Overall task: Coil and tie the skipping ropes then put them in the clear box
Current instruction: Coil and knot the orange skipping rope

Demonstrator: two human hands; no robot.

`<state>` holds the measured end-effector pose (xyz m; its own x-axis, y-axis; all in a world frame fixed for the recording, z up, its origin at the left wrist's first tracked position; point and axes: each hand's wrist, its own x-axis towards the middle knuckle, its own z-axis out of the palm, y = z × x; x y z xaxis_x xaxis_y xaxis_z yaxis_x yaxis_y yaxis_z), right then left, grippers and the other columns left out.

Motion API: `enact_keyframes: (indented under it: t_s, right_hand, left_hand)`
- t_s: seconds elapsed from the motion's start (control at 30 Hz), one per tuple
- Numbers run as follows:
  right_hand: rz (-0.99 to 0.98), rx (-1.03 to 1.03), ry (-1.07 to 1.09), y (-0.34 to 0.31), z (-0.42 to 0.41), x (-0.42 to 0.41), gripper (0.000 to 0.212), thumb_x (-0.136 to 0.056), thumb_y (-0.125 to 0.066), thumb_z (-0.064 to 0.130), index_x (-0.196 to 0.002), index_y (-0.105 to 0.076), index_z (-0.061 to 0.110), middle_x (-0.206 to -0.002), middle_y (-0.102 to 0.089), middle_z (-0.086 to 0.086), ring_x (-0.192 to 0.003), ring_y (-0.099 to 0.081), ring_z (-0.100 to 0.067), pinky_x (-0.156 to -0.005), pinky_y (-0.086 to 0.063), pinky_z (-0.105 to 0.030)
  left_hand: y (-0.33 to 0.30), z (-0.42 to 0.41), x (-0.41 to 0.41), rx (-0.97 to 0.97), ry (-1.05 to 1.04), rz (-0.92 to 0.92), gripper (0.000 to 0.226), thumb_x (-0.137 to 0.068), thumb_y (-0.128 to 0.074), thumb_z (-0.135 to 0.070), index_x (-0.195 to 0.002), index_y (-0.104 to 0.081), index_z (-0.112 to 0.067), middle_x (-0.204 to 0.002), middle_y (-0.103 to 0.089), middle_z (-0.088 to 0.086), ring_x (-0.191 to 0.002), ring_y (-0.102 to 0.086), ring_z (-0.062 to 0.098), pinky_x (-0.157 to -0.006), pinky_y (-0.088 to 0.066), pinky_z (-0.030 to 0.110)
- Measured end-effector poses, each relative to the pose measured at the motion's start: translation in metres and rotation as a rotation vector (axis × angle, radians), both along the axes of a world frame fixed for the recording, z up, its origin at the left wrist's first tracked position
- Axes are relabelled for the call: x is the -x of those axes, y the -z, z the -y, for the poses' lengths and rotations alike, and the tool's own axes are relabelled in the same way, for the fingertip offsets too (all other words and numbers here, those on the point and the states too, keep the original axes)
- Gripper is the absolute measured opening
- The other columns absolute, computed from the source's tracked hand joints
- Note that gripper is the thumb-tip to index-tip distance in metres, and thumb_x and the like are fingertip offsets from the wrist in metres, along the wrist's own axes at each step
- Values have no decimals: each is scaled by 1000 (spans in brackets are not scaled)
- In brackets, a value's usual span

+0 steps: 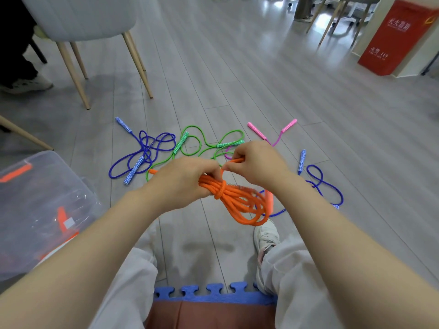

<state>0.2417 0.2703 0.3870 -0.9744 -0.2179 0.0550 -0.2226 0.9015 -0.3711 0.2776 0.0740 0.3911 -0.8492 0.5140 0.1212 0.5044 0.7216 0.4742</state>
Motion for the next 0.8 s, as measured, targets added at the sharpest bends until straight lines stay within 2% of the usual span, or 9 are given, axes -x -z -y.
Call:
enact_keyframes:
  t_s: [0.1,0.17,0.27,0.33,0.43,0.53,0.6,0.67,0.8]
  right_hand:
    - [-10,-61,5,-3,11,-8,37,-84,-67,43,-61,-45,25,-63,-46,5,-68,-49,-20,-59,-41,-31]
    - [-25,-58,30,-5,18,-12,36,-84,-63,38,-59,-43,23,-67,-48,1,-69,-50,-22,-57,-36,-30]
    - [25,-24,24,-8,22,-14,34,-87,-59,35,-59,-46,20,-65,-52,-2,-65,-51,-23,-55,-35,-29]
    - [81,-37,-18,-11,22,-17,38,-92,-55,37,-61,-47,16,-60,-48,-1,-59,-46,-20,-52,-32,-29]
    - [136,3,-50,-14,25,-26,42,-99,-46,33,-62,-46,13,-59,-43,-3,-57,-39,-20,-49,-25,-31]
    - [210,123,-45,-16,31,-32,38,-102,-40,30,-78,-63,11,-74,-61,-9,-71,-54,-27,-59,-38,-32]
    - [266,252,-12,-15,34,-32,36,-102,-38,30,-77,-63,18,-79,-64,-4,-76,-59,-26,-69,-45,-34]
    - [315,388,10,-12,36,-29,35,-102,-40,28,-73,-58,22,-68,-58,2,-65,-54,-21,-65,-46,-33]
    - [416,602,-1,-11,36,-28,30,-102,-40,23,-78,-56,16,-59,-50,1,-49,-43,-14,-48,-40,-24]
  left_hand:
    - [0,-6,-3,208,-20,-28,12,-83,-69,-30,-92,-62,-35,-78,-54,-17,-79,-46,5,-57,-34,20]
    - [4,-11,-2,244,-85,-53,13,-84,-66,-29,-96,-62,-34,-89,-57,-15,-85,-48,7,-55,-29,21]
    - [13,-16,2,167,-214,-40,17,-82,-67,-24,-98,-64,-28,-99,-60,-8,-93,-56,17,-67,-37,27]
    - [18,-15,8,125,-307,18,17,-80,-70,-25,-95,-65,-27,-96,-62,-7,-91,-57,17,-70,-41,28]
    - [20,-9,18,-22,-428,102,14,-72,-74,-29,-80,-62,-29,-82,-67,-7,-80,-62,18,-71,-52,34]
    - [16,-5,25,-119,-528,98,17,-68,-76,-33,-76,-63,-27,-78,-68,-8,-77,-63,16,-70,-53,36]
    - [11,-6,28,-208,-560,113,19,-68,-78,-33,-79,-65,-25,-74,-68,-8,-74,-64,14,-66,-52,32]
    - [6,-7,29,-369,-593,183,20,-69,-80,-26,-82,-66,-22,-72,-71,-5,-71,-67,15,-65,-51,29]
    - [-3,-5,29,-693,-623,343,25,-69,-82,-11,-89,-68,-11,-75,-73,5,-66,-72,18,-69,-59,35]
